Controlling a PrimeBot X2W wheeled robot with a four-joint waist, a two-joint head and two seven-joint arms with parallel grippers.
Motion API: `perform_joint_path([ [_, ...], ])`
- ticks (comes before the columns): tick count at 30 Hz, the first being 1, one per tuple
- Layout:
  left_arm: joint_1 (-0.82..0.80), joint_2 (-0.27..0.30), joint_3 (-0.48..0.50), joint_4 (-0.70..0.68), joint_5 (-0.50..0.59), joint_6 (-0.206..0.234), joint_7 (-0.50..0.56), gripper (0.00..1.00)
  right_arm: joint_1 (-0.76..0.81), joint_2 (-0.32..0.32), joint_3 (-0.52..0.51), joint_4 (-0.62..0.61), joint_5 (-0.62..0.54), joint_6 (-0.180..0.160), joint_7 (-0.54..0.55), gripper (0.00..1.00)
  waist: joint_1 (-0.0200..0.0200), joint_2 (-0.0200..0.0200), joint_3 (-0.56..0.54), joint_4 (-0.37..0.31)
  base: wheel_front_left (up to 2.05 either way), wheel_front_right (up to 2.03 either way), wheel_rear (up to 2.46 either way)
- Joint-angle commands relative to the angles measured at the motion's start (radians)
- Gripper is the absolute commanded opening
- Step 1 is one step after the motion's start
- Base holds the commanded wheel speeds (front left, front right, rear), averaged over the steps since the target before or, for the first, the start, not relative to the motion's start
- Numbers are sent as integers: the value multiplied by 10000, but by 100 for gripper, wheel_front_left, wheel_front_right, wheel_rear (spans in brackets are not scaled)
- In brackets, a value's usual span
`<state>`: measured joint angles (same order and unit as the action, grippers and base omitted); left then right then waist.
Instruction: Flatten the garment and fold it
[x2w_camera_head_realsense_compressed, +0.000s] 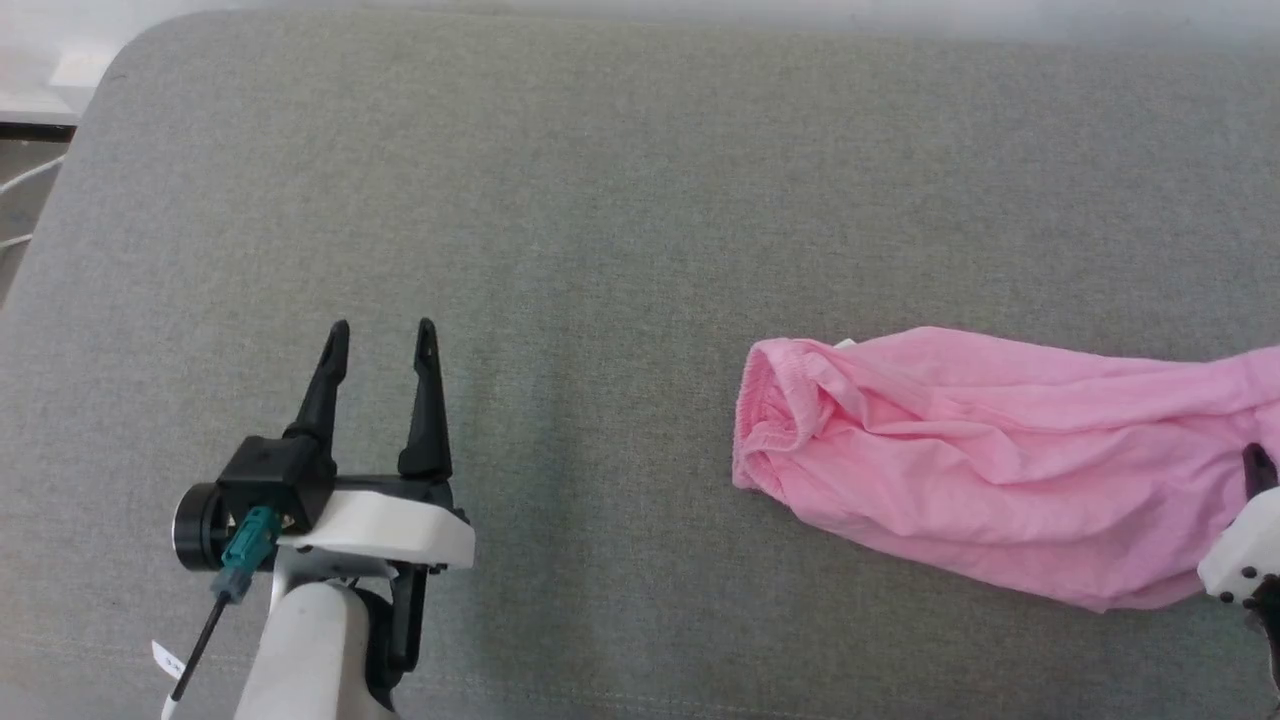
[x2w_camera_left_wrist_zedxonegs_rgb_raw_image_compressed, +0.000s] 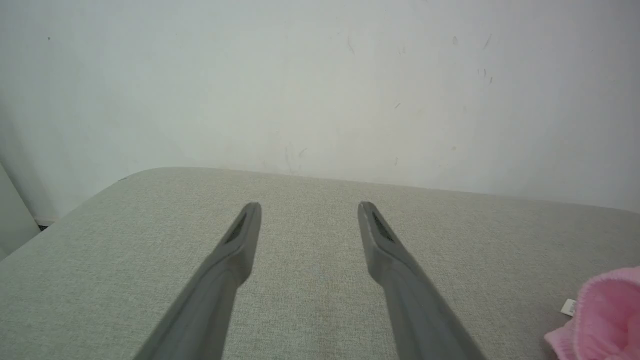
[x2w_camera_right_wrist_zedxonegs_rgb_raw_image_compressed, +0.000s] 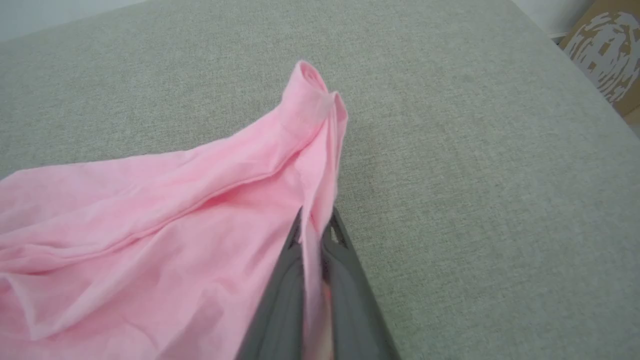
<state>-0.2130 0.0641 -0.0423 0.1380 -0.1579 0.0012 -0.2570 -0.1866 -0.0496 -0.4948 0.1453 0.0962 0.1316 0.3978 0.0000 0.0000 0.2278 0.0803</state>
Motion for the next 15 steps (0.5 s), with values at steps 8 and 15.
perform_joint_path([
  [8, 149, -105, 49, 178, 107, -171, -47, 100, 864, -7, 1535, -2467, 625, -9, 1413, 0, 0, 0, -231, 95, 0, 0, 0],
  [15, 106, -127, -20, 232, 107, -240, -47, 100, 1170, -7, 4177, -5112, 498, -9, 3023, 0, 0, 0, -280, 225, 0, 0, 0],
])
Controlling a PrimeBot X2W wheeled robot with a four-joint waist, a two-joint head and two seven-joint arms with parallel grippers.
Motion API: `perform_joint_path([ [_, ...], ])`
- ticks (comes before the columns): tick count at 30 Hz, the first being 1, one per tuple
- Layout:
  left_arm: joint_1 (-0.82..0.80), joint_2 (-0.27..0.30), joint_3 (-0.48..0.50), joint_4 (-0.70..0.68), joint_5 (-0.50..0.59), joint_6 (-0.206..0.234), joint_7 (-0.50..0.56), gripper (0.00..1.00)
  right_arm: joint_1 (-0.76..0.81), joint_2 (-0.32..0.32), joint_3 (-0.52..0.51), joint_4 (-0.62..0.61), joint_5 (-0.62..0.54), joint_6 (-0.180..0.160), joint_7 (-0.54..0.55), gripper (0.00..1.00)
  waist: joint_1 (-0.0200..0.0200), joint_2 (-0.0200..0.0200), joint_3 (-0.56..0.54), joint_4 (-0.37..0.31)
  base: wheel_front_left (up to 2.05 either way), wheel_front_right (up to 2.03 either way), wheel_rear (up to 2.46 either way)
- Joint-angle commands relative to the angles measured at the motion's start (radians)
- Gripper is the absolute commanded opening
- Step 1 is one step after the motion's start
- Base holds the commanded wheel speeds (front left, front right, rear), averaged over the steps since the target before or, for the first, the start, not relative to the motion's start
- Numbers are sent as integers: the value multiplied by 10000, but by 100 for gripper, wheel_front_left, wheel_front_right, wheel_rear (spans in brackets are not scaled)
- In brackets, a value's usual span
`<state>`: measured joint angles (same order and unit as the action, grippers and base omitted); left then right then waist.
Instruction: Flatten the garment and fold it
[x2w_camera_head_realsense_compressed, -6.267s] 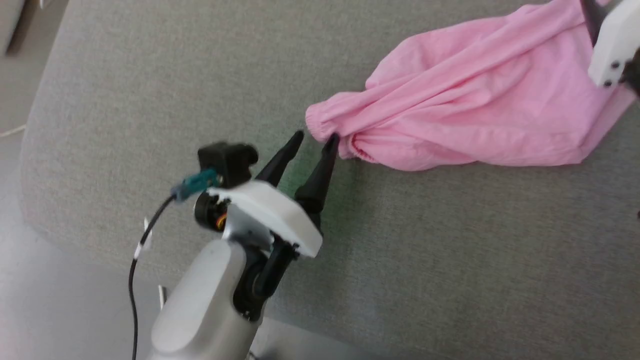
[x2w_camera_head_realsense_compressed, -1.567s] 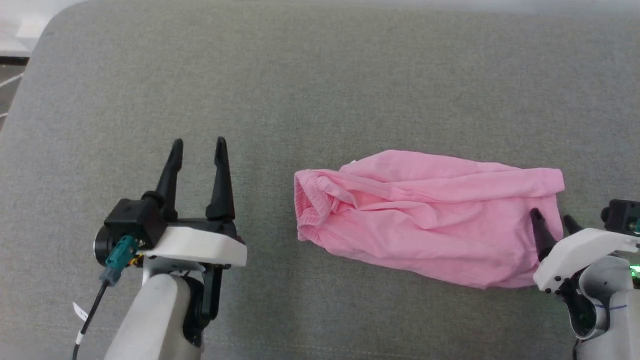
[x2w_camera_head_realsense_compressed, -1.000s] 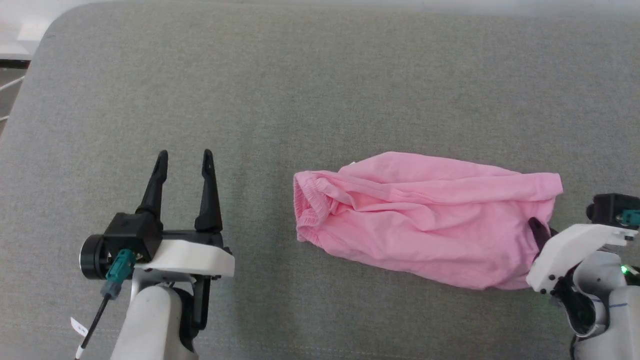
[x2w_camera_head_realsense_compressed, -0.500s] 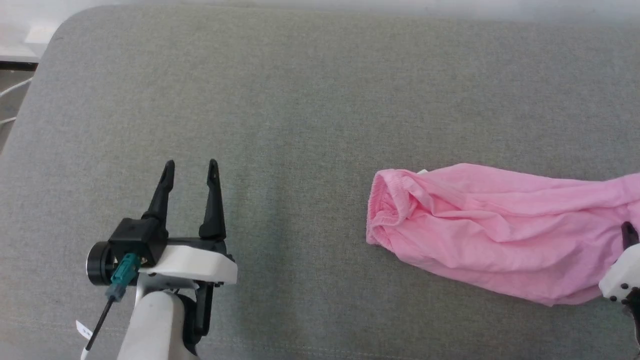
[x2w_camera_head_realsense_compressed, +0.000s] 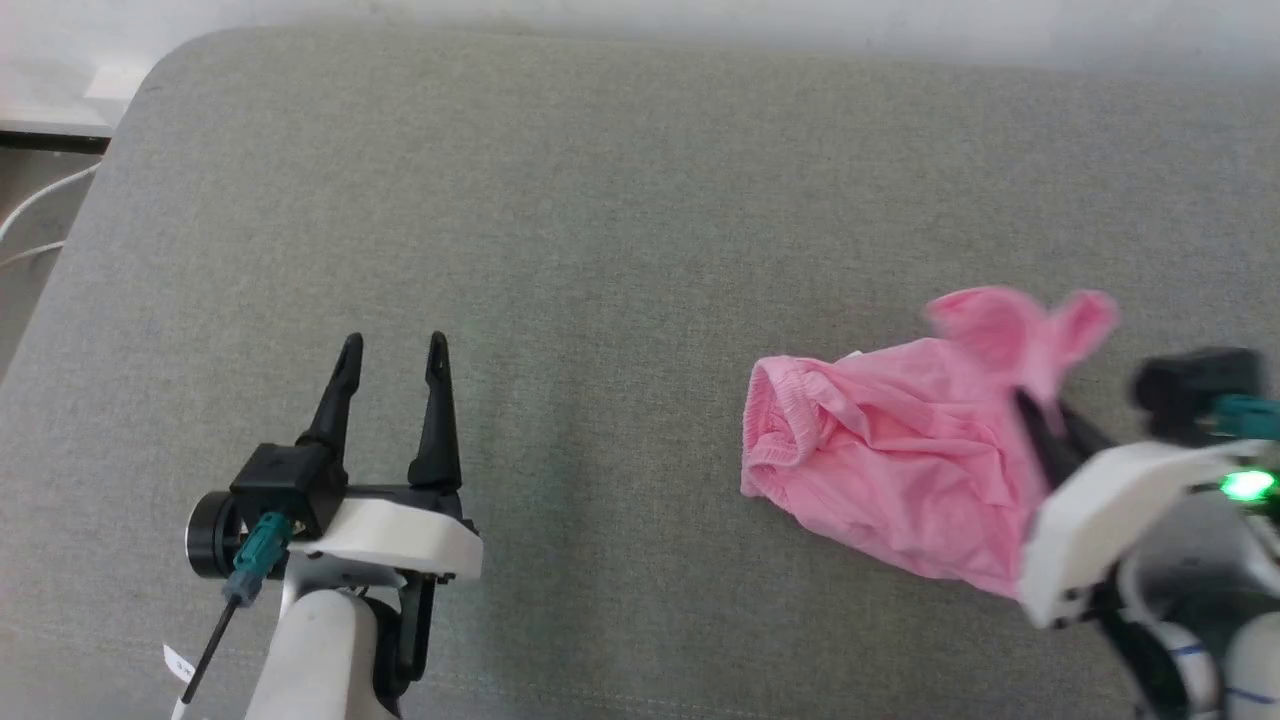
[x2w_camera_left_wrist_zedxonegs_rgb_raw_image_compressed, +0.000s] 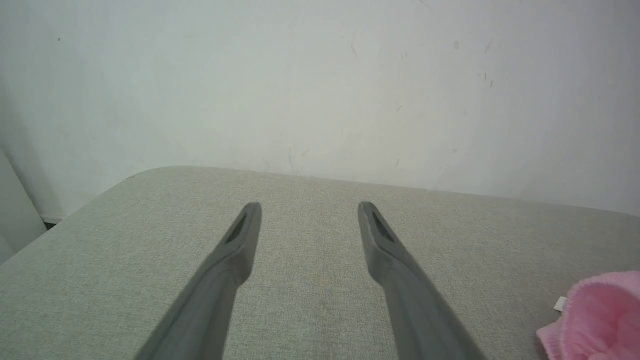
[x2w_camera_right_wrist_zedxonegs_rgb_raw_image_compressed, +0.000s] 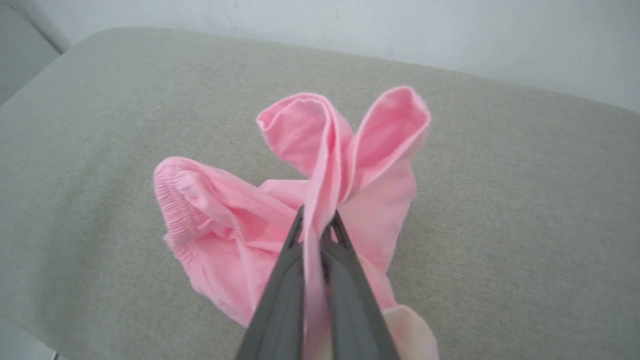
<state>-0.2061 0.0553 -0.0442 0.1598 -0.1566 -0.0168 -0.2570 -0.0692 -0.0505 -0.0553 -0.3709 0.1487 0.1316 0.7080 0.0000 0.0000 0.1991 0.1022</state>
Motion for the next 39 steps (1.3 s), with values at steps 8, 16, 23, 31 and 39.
perform_joint_path([
  [8, -107, -48, -180, 9, -84, -41, -47, 100, -1281, 3, 2692, 1087, -434, -9, 417, 0, 0, 0, 336, 282, 0, 0, 0],
  [16, -294, -49, -445, 2, -311, 71, -47, 100, -2617, 3, 3933, 3984, -173, -9, -88, 0, 0, 0, 712, 552, 0, 0, 0],
  [23, -304, -50, -489, 18, -354, 167, -47, 100, -3065, 3, 4139, 5125, 678, -9, -441, 100, 0, 0, 760, 482, 0, 0, 0],
  [31, -232, -50, -368, 20, -273, 109, -47, 100, -2820, 3, 3574, 3666, 3079, -9, -2723, 100, 0, 0, 373, 81, 0, 0, 0],
  [39, -21, -50, -221, 9, -148, 30, -47, 100, -1546, 3, 1416, 2477, 3635, -9, -5978, 100, 0, 0, -69, -356, 0, 0, 0],
])
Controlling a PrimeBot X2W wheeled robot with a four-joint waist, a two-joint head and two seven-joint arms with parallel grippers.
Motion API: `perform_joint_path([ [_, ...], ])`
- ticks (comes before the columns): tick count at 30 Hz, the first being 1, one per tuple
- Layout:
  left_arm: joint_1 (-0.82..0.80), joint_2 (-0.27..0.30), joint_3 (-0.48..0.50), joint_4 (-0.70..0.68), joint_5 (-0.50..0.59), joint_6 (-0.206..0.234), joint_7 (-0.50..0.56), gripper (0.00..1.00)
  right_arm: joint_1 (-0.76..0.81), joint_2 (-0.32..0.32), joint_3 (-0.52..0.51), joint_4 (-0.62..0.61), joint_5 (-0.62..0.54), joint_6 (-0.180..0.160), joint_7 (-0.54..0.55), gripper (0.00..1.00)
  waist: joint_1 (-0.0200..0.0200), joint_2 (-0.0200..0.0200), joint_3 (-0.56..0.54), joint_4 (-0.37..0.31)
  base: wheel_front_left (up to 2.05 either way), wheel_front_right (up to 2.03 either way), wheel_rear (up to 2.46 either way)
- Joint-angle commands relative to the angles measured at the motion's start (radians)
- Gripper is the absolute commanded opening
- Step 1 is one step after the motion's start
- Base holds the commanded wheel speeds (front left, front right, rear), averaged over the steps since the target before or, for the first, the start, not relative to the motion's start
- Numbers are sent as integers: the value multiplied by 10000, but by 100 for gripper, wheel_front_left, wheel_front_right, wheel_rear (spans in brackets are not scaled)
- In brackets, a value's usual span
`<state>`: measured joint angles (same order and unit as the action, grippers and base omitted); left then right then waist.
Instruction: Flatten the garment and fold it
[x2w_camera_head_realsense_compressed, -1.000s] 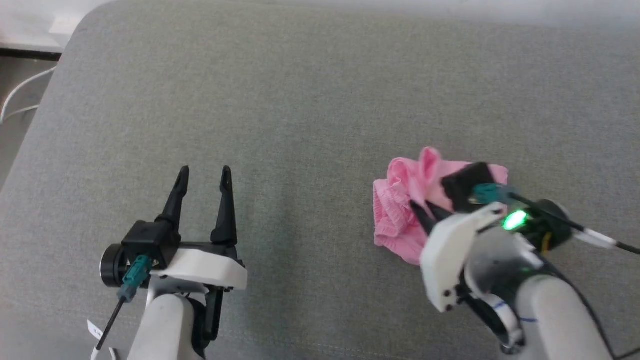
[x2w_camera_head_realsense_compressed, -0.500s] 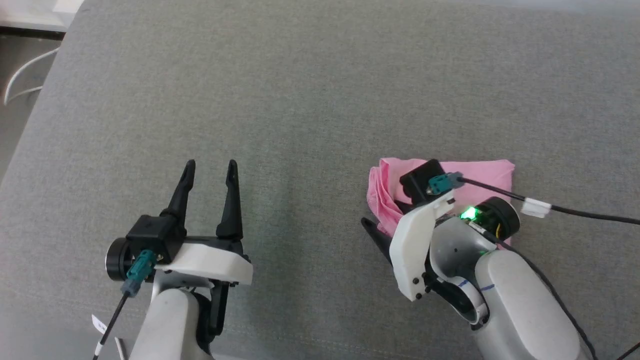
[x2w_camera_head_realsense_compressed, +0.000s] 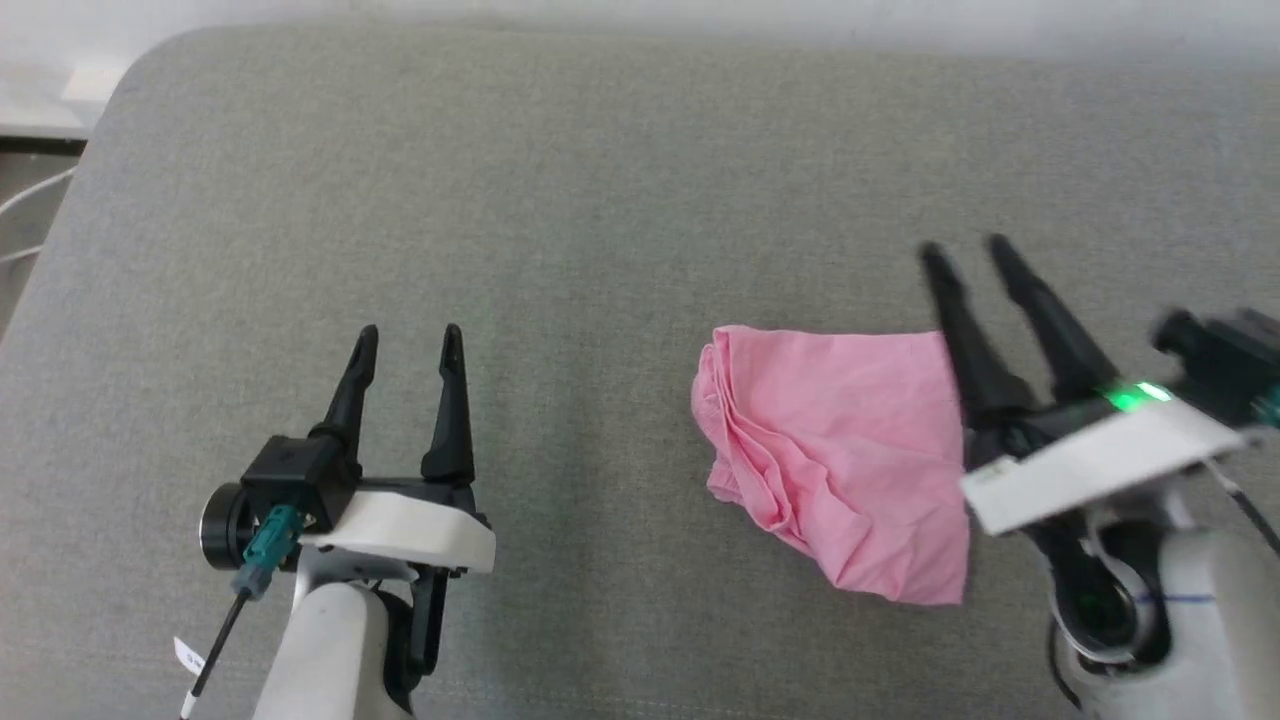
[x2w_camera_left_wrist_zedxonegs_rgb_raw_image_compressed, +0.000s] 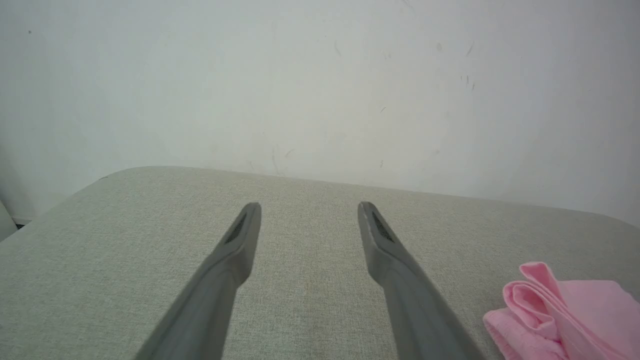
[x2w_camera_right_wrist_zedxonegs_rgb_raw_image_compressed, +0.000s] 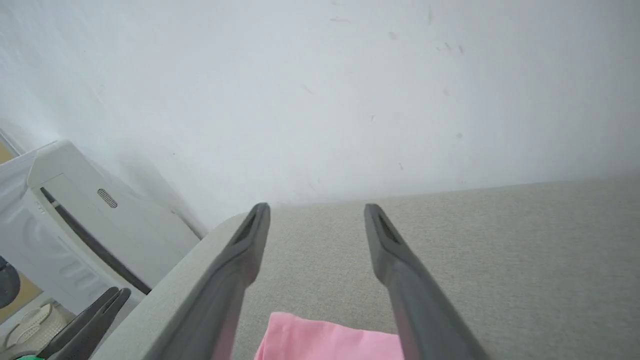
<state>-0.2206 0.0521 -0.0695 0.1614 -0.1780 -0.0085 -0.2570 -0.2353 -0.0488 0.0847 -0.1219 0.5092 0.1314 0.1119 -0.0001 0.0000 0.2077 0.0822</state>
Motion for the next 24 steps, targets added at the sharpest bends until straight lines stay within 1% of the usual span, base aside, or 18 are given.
perform_joint_path([
  [1, 149, -18, 50, -7, 80, -59, -47, 100, 333, -14, -287, 41, 63, -7, -295, 100, 1, 0, -192, -196, 0, 0, 0],
  [5, 215, -18, 79, -27, 118, -85, -47, 100, 1106, -14, -1163, 719, -7, -7, -710, 100, 1, 0, -258, -286, 0, 0, 0],
  [9, 199, -18, 90, -59, 136, -107, -47, 100, 1455, -14, -1462, 1653, -5, -7, -582, 100, 1, 0, -186, -310, 0, 0, 0],
  [12, 168, -18, 58, -86, 136, -120, -47, 100, 1420, -14, -1368, 2349, 67, -7, -297, 100, 1, 0, -89, -272, 0, 0, 0],
  [18, 108, -18, 22, -106, 98, -98, -47, 100, 926, -14, -783, 3569, 159, -7, 275, 100, 1, 0, 74, -110, 0, 0, 0],
  [22, 84, -18, 6, -120, 59, -68, -47, 100, 568, -14, -498, 4427, -58, -7, 837, 100, 1, 0, 120, 16, 0, 0, 0],
  [23, 79, -18, 2, -120, 50, -65, -47, 100, 486, -14, -447, 4583, -184, -7, 976, 80, 1, 0, 123, 47, 0, 0, 0],
  [24, 76, -18, -1, -120, 44, -59, -47, 100, 415, -14, -416, 4698, -254, -7, 1082, 44, 1, 0, 122, 75, 0, 0, 0],
])
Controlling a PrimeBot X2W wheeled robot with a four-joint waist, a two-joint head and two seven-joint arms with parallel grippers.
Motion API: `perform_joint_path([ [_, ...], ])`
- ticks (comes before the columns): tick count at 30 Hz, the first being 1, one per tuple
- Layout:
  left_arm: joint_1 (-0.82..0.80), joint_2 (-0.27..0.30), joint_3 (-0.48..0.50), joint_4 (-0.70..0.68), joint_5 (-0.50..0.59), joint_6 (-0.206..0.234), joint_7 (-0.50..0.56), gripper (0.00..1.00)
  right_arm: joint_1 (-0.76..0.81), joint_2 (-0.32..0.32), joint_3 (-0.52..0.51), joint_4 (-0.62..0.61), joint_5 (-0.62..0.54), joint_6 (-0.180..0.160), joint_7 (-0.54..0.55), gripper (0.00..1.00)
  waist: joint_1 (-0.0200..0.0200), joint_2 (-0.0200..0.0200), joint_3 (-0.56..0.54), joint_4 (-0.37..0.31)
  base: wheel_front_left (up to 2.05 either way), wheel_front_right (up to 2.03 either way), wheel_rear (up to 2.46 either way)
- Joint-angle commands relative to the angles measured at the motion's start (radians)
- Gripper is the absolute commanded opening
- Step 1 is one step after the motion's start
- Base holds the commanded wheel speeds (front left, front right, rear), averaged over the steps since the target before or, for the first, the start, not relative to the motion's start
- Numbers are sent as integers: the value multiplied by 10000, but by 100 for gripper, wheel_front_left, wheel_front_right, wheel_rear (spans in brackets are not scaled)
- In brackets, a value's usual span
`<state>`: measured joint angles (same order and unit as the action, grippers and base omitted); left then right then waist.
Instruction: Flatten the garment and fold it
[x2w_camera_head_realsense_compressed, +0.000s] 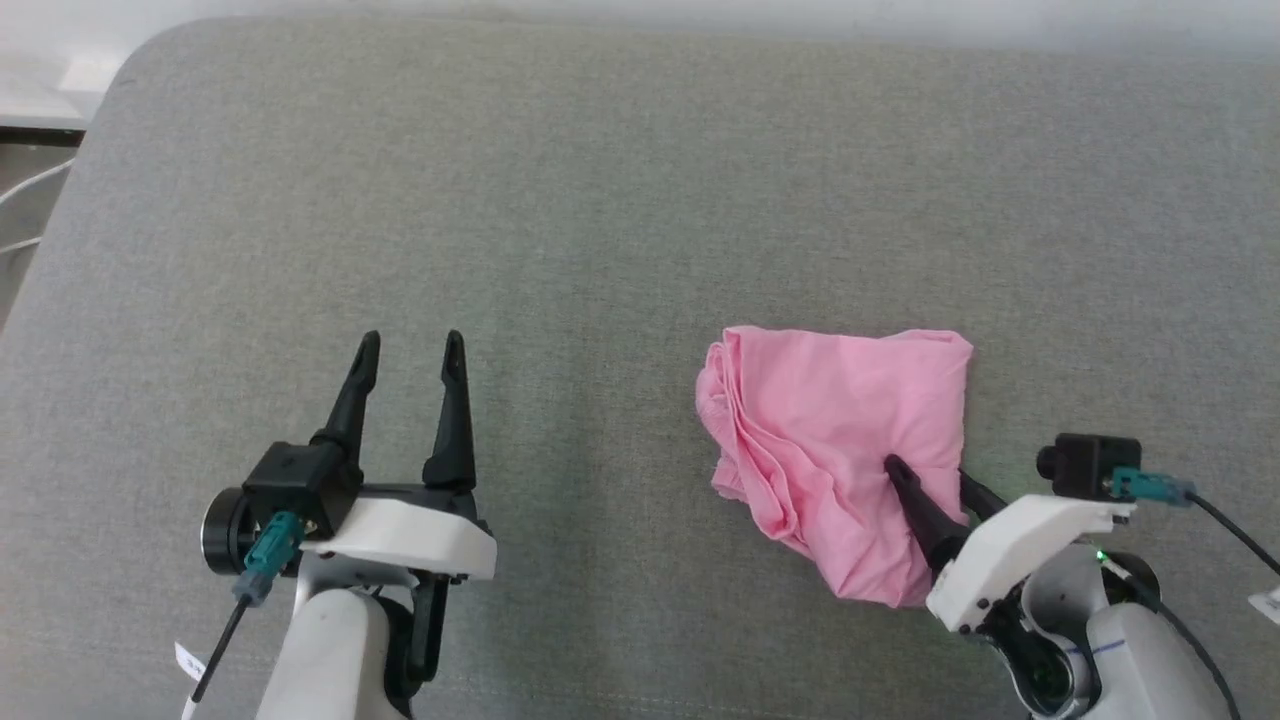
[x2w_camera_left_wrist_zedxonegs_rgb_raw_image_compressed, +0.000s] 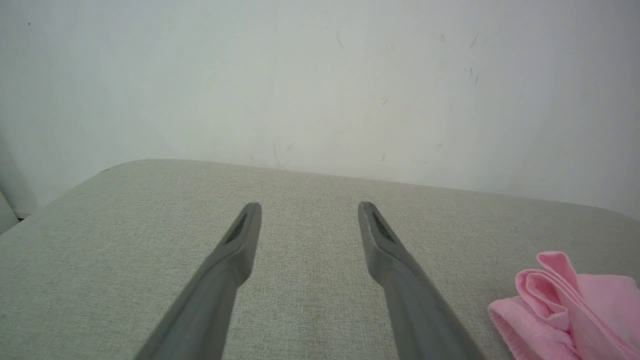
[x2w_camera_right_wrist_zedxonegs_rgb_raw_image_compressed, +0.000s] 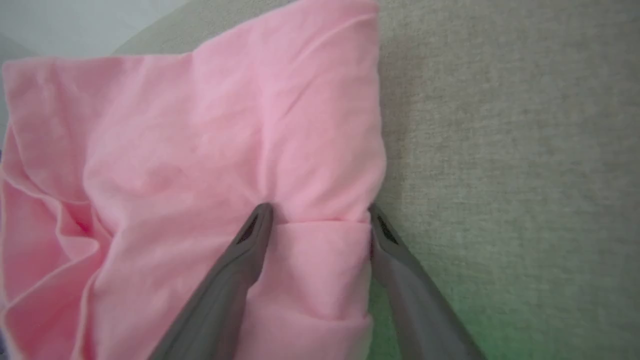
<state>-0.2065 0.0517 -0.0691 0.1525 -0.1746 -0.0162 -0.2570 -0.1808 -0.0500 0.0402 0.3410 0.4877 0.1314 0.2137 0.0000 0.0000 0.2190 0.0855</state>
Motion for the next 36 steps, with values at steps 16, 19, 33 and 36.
perform_joint_path([
  [16, 84, 22, 469, -392, 340, 14, -47, 100, -2007, -549, 2147, -753, -4044, -7, 1906, 0, 0, 0, 294, -1263, 0, 0, 0],
  [19, -18, 47, 522, -554, 457, -84, -47, 100, -2799, -1298, 3023, -616, -4433, -7, 1999, 0, 0, 0, 535, -1892, 0, 0, 0],
  [33, -1060, 520, 93, -1173, 1154, -502, -47, 100, -5558, -3339, 3029, 1649, -4686, -7, 883, 0, 0, 0, 2362, -4465, 0, 0, 0],
  [36, -1297, 648, -52, -1327, 1277, -551, 18, 100, -5946, -3548, 2397, 2341, -4882, -7, 512, 0, 0, 0, 2760, -4575, 0, 0, 0],
])
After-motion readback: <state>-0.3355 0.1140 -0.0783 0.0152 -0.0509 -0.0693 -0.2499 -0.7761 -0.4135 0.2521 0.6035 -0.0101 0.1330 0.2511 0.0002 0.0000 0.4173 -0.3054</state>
